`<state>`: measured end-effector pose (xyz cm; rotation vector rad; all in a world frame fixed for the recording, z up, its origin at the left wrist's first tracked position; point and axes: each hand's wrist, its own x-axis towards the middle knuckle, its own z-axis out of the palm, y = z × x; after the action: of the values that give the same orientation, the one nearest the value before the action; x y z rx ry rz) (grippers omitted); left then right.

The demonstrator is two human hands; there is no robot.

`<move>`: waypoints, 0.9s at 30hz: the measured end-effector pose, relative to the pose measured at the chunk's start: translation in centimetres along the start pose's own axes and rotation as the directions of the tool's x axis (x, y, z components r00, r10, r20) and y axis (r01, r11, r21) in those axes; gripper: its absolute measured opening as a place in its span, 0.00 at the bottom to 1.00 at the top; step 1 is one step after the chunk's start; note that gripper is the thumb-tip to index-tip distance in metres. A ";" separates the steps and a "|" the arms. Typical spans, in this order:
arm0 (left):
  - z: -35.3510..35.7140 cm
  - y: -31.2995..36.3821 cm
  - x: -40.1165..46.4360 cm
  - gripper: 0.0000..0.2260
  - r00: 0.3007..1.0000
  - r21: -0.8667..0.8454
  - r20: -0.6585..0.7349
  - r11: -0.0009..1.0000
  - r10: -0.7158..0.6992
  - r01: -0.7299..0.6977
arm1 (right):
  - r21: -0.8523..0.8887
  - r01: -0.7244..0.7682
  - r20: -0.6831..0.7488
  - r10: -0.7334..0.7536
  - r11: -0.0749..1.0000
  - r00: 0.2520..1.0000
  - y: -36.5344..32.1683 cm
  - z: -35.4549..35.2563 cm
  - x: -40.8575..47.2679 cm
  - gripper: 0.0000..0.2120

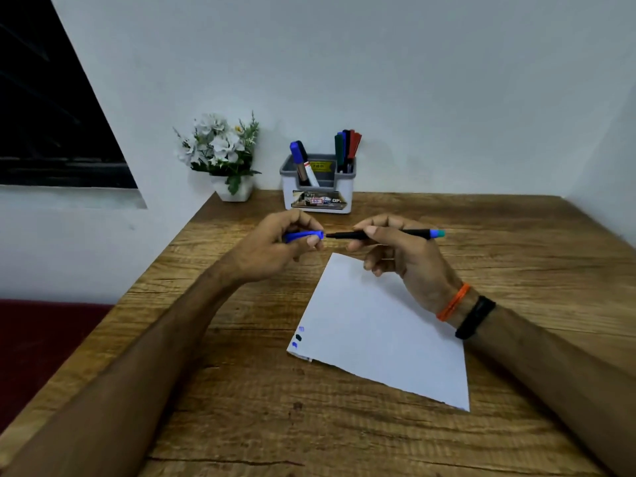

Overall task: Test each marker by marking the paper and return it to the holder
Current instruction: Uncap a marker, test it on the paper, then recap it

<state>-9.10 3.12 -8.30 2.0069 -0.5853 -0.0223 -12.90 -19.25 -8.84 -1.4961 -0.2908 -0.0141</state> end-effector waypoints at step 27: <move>1.5 0.6 -0.1 0.06 0.998 -0.029 -0.055 0.999 0.028 -0.029 | -0.274 0.235 0.072 -0.224 0.933 0.972 1.7 -0.4 1.1 0.03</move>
<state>-9.81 1.65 -8.56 1.9642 -0.5755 0.0406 -11.44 -19.31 -10.26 -1.7377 -0.5118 -0.2213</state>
